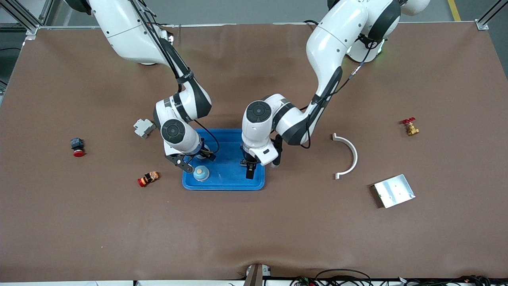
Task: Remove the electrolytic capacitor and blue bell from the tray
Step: 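Grasp the blue bell with the right gripper while the left gripper grasps the capacitor, then carry the bell beside the red button while the left gripper lifts the capacitor, then release the bell and return the right gripper to the second bell, then grasp the second bell with the right gripper while the left gripper carries the capacitor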
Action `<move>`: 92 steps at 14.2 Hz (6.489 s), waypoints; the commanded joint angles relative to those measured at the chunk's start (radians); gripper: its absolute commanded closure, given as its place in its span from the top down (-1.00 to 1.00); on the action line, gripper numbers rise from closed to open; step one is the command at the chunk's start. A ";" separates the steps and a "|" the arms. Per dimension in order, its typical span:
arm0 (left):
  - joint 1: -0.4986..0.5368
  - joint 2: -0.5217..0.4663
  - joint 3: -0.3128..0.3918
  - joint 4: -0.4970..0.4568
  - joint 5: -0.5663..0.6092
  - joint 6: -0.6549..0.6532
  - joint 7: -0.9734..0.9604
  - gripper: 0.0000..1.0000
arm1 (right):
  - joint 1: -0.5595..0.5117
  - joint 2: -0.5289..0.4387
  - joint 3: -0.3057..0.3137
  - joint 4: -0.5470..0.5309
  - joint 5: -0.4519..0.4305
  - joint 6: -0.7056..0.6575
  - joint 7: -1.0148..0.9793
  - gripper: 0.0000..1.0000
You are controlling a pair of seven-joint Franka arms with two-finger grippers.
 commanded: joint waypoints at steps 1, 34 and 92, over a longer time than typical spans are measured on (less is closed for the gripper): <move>-0.028 0.030 0.015 0.040 0.022 0.066 0.000 1.00 | -0.009 0.003 0.020 -0.012 0.018 0.019 0.011 0.97; -0.022 -0.050 0.041 0.021 0.056 -0.107 0.280 -1.00 | -0.707 -0.273 -0.037 -0.321 -0.244 -0.062 -1.323 -0.58; 0.445 -0.414 -0.055 -0.850 0.042 0.256 1.904 -0.31 | -0.203 -0.009 -0.014 0.330 0.057 -0.386 -0.453 -0.92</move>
